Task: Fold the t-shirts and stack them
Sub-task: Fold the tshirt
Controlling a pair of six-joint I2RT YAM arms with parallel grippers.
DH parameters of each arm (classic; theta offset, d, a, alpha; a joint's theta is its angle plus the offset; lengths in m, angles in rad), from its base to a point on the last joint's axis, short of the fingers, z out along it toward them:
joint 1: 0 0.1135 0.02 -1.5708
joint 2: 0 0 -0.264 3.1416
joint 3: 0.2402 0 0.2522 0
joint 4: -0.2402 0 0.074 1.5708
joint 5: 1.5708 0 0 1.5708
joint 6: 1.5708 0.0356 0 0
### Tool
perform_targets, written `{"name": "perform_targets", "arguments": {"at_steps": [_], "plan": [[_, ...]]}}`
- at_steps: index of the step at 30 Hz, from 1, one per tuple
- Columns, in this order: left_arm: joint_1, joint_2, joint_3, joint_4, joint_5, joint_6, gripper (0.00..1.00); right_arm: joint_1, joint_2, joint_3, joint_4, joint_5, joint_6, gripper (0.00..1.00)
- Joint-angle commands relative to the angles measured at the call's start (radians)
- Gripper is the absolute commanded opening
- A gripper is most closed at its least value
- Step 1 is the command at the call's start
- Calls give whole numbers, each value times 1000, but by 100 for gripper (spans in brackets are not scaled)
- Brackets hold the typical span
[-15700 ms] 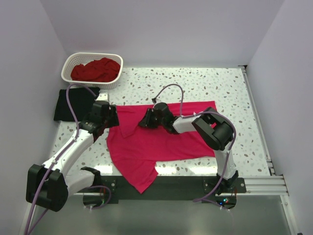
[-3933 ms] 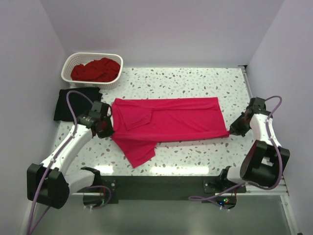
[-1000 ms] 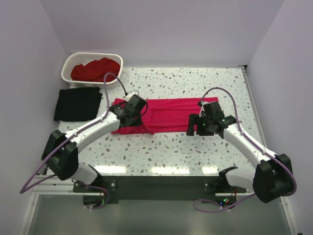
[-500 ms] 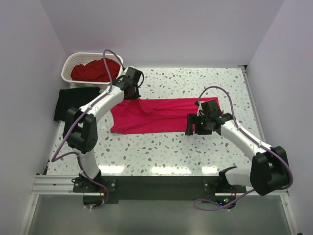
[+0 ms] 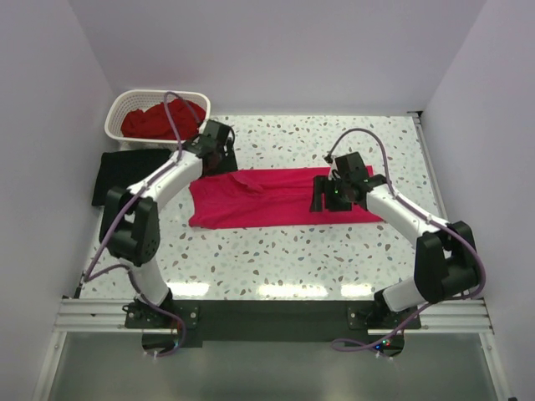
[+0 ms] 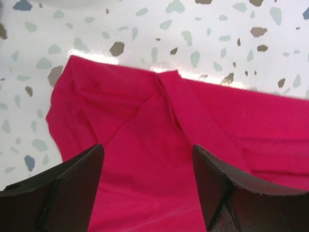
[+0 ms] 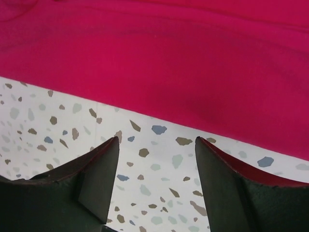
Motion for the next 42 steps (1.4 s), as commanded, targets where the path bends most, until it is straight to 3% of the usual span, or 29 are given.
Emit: {"name": "perform_targets", "arguments": {"at_steps": [1,4,11,15,24,27,30,32,33,36,37,42], "plan": [[5,-221,-142,29,-20,-38,80,-5,-3,58,13,88,3,67],[5,-380,-332,49,-21,-96,80,-48,-10,40,29,135,39,66],[48,-644,-669,72,-57,-277,83,-218,-29,-52,145,23,146,58],[89,-683,-757,112,9,-345,84,-274,-30,-77,202,25,178,58],[120,-642,-850,199,6,-423,79,-461,8,-159,372,-141,282,52],[121,-634,-896,252,32,-435,71,-516,35,-213,432,-184,327,51],[123,-612,-928,292,38,-434,58,-560,51,-264,461,-178,350,51],[123,-606,-945,298,29,-435,43,-590,59,-302,464,-173,358,51],[124,-608,-961,292,25,-440,30,-605,59,-323,454,-155,359,51],[130,-649,-1003,263,9,-460,12,-637,27,-368,426,-121,361,50],[135,-667,-1019,253,5,-468,1,-668,16,-399,421,-104,362,50],[173,-825,-1105,192,-3,-500,0,-746,-53,-451,351,-79,365,50]]}}
